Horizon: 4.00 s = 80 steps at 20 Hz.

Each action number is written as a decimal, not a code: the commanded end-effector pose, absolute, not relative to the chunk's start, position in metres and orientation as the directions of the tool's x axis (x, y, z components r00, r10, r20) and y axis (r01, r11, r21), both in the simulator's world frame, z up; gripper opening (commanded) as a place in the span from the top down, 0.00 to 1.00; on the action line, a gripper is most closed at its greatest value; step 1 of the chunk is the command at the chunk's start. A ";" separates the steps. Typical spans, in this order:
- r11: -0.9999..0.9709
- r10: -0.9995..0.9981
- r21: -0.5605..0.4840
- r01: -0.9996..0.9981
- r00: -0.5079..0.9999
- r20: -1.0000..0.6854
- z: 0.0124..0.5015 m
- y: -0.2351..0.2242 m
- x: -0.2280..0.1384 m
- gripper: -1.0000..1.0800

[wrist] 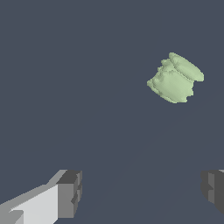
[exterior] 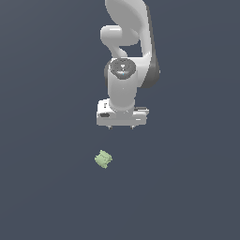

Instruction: Pick up the object and move it to a goal position.

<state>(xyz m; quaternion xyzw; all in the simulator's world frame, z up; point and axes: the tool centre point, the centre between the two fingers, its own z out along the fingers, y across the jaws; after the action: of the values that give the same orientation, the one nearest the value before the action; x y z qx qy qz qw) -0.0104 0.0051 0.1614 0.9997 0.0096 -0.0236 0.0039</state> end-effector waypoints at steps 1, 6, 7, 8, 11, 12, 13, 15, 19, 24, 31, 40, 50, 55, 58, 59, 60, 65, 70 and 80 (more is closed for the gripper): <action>-1.000 0.019 0.007 0.019 0.999 -0.047 0.161 0.005 -0.010 0.04; -0.999 0.039 -0.003 0.038 0.999 -0.038 0.169 0.024 -0.008 0.04; -0.999 0.047 -0.007 0.046 0.998 -0.034 0.172 0.031 -0.008 0.04; -0.999 0.053 -0.010 0.053 0.998 -0.032 0.174 0.037 -0.008 0.04; -0.998 0.065 -0.014 0.064 0.998 -0.028 0.177 0.044 -0.008 0.04; -0.998 0.065 -0.014 0.064 0.998 -0.028 0.177 0.044 -0.008 0.04; -0.998 0.062 -0.013 0.061 0.998 -0.029 0.176 0.043 -0.008 0.04; -0.999 0.052 -0.013 0.052 0.998 -0.029 0.175 0.040 -0.006 0.04; -1.000 0.011 -0.014 0.011 1.000 -0.028 0.171 0.034 0.001 0.04; -0.996 -0.085 -0.015 -0.085 0.996 -0.026 0.160 0.018 0.018 0.04; -0.955 -0.295 -0.012 -0.295 0.955 -0.019 0.133 -0.022 0.051 0.04; -0.868 -0.496 -0.003 -0.496 0.868 -0.005 0.101 -0.066 0.080 0.04; -0.839 -0.543 0.000 -0.543 0.839 -0.001 0.091 -0.078 0.086 0.04; -0.839 -0.545 0.000 -0.545 0.839 -0.001 0.077 -0.078 0.086 0.04; -0.837 -0.547 0.000 -0.547 0.837 0.000 0.059 -0.079 0.085 0.04; -0.837 -0.547 0.000 -0.547 0.837 0.000 0.054 -0.079 0.085 0.04; -0.837 -0.548 0.000 -0.548 0.837 0.000 0.049 -0.079 0.085 0.04; -0.836 -0.548 0.000 -0.548 0.836 0.000 0.040 -0.079 0.086 0.04; -0.836 -0.548 0.000 -0.548 0.836 0.000 0.041 -0.079 0.087 1.00; -0.836 -0.548 0.000 -0.548 0.836 0.000 0.042 -0.079 0.086 1.00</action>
<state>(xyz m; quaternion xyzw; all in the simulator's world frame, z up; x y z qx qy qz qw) 0.0863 -0.0791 0.0413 0.9582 -0.2861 -0.0003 0.0001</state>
